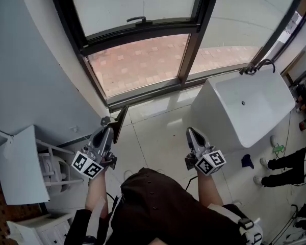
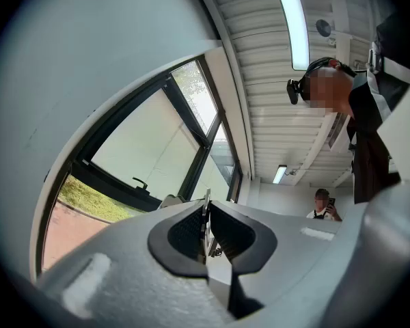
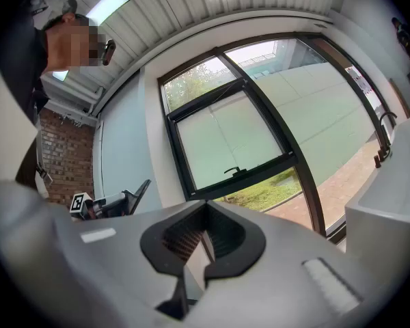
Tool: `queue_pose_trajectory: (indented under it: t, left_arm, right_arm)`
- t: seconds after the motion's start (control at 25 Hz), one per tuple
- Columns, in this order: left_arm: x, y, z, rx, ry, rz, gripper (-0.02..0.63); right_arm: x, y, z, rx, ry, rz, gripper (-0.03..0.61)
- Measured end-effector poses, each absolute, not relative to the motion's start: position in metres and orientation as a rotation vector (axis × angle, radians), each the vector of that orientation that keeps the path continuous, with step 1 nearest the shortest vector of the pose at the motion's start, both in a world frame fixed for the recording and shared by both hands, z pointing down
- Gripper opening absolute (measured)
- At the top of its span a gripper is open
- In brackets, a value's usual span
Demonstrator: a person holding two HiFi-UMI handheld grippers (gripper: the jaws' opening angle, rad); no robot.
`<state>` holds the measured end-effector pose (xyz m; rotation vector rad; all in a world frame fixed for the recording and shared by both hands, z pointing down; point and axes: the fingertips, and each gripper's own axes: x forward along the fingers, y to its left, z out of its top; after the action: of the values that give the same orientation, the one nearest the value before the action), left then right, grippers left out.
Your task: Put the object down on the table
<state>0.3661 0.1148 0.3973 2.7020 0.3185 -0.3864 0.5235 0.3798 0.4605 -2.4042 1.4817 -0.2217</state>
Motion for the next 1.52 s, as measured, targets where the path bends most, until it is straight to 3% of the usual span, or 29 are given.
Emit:
queue_pose_trajectory:
  t: [0.64,1.32,1.52]
  left_arm:
    - [0.345,0.139,0.424,2.686,0.064,-0.38,0.015]
    - [0.33,0.096,0.411,2.704,-0.045,-0.434,0.015]
    - [0.297,0.071,0.404,2.717,-0.147,-0.483,0.015]
  right_arm:
    - [0.549,0.396,0.473,-2.32,1.597,-0.292,0.003]
    - [0.557,0.326,0.474,-2.234,1.72,-0.316,0.003]
    - [0.542,0.268,0.466,-2.151,1.856,-0.313,0.003]
